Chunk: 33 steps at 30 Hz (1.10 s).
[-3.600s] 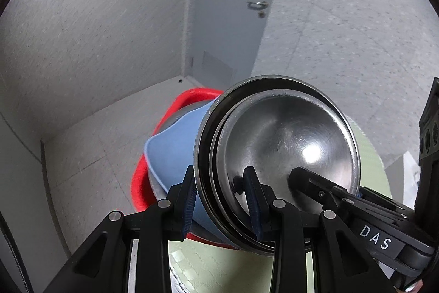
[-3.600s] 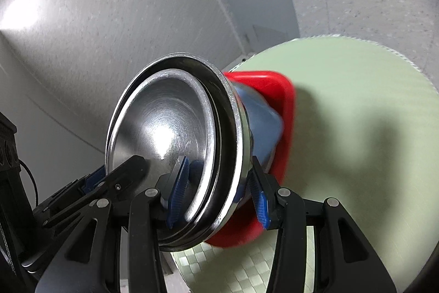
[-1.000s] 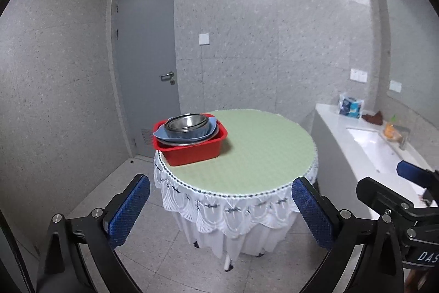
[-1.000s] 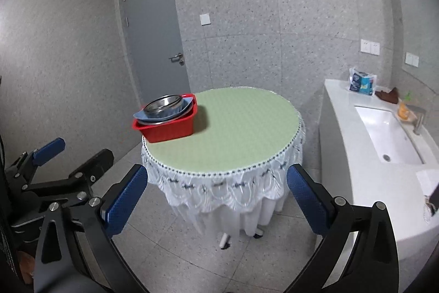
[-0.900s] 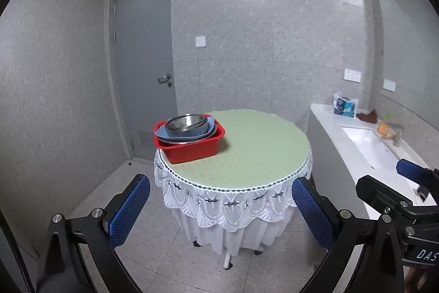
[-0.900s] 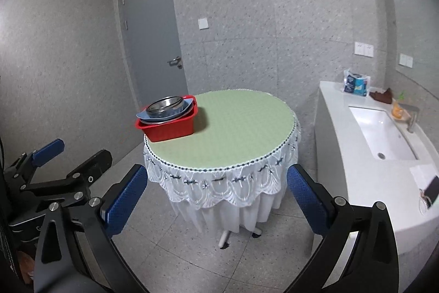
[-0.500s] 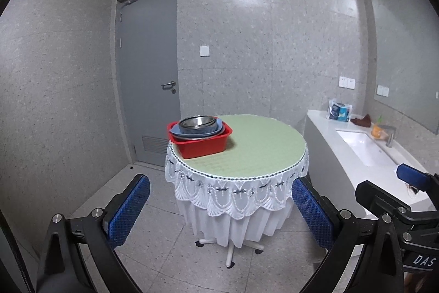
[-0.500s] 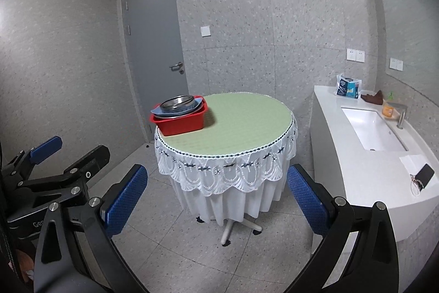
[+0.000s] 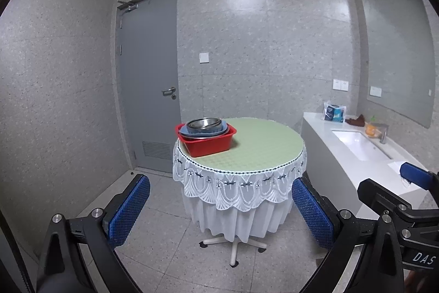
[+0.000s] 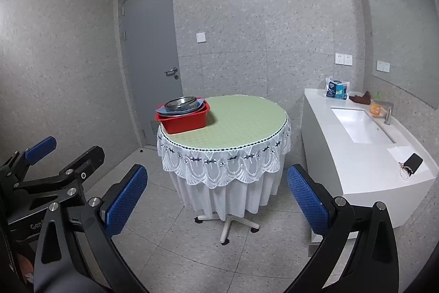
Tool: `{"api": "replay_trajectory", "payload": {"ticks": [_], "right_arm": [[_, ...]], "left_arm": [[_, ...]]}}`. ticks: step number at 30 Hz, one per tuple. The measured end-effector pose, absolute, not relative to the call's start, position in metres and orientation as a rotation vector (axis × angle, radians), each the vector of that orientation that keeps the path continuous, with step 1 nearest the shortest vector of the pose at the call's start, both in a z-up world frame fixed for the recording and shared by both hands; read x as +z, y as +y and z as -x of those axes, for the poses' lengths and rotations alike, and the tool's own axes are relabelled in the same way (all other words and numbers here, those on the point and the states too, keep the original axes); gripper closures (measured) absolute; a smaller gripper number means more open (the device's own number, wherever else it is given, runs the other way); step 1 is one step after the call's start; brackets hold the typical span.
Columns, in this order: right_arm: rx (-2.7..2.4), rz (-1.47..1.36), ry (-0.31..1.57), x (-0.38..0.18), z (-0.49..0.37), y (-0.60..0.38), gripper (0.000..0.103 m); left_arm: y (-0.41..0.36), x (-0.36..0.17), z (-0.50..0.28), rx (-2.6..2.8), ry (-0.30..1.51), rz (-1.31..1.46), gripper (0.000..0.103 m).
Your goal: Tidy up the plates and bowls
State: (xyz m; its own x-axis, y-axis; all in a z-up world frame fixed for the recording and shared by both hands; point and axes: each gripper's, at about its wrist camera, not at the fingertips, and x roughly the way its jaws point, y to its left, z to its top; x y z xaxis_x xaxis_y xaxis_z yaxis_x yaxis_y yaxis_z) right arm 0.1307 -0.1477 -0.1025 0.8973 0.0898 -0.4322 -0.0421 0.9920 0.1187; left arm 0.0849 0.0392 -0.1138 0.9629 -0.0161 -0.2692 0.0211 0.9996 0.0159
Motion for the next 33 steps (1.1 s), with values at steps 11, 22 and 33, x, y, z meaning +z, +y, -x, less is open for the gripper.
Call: {"api": "replay_trajectory", "payload": {"ticks": [11, 22, 33], "right_arm": [[0.051, -0.094, 0.449, -0.099, -0.124, -0.148, 0.000], [0.047, -0.094, 0.448, -0.100, -0.122, -0.146, 0.000], [0.048, -0.096, 0.452, -0.100, -0.123, -0.147, 0.000]], "left_arm": [[0.046, -0.106, -0.087, -0.035, 0.267, -0.025, 0.001], [0.044, -0.104, -0.094, -0.040, 0.266, -0.030, 0.001], [0.040, -0.107, -0.100, -0.042, 0.256, -0.034, 0.001]]}}
